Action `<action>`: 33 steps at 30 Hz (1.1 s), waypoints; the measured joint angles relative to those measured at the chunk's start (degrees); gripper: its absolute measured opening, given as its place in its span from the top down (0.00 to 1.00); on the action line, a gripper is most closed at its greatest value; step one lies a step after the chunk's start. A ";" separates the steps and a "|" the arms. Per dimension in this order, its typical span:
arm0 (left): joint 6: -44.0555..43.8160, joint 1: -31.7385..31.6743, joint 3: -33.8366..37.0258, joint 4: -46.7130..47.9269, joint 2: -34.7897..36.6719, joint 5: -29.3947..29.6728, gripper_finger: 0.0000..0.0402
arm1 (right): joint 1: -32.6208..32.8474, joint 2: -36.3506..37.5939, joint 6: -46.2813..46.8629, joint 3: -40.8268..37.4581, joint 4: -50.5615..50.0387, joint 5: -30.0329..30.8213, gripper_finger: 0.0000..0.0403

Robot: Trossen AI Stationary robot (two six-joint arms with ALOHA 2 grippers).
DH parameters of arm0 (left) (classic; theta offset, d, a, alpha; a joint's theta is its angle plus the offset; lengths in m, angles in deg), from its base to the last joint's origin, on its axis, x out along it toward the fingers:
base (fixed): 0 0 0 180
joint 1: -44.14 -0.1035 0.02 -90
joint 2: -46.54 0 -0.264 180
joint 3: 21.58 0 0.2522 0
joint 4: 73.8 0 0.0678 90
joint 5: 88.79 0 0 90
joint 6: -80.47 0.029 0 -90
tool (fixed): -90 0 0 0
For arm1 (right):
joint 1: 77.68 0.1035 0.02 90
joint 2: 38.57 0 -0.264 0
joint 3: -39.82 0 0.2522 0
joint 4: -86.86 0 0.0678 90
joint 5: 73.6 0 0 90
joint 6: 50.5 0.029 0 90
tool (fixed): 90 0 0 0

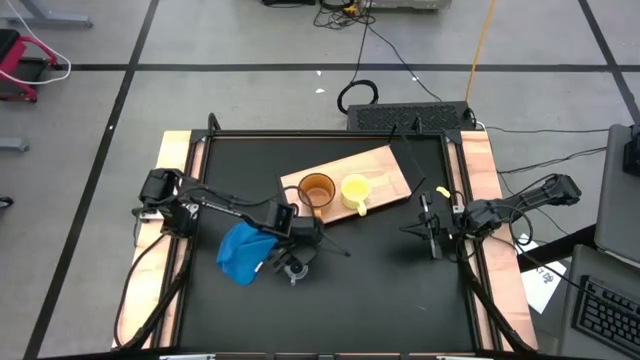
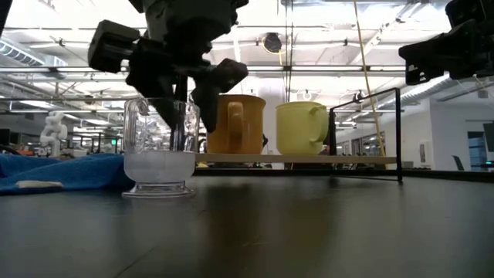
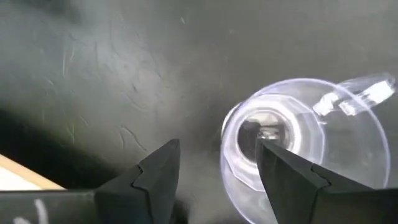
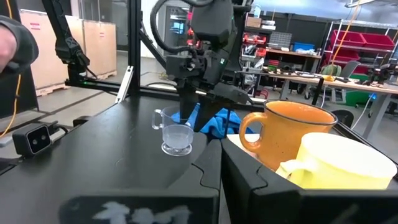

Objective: Stack small to large cups/mugs on shelf
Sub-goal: Put the transparent mug on the shelf aligned with the yellow mug

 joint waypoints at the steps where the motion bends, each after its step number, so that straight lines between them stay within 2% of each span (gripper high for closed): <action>1: -0.06 -0.02 0.02 0.22 0.00 0.00 0.49 | 0.00 -0.01 0.00 0.00 0.02 0.00 1.00; 6: 0.03 0.00 0.04 0.28 0.00 -0.84 0.61 | 0.00 -0.04 -0.05 0.01 0.01 0.02 1.00; 17: -0.01 0.00 0.04 -0.10 0.00 -2.47 0.98 | 0.00 -0.04 0.00 0.00 0.01 0.00 1.00; 24: -1.77 -0.13 0.04 -0.65 0.00 -5.57 0.99 | 0.01 -0.04 0.01 0.00 -0.01 0.02 1.00; 29: -9.18 -1.81 0.04 -4.85 0.00 -9.24 0.99 | 0.00 -0.04 0.21 0.00 0.00 0.00 1.00; 33: -16.76 -2.50 0.04 -11.95 0.01 -11.07 0.99 | 0.01 -0.04 0.78 0.00 -0.01 0.00 1.00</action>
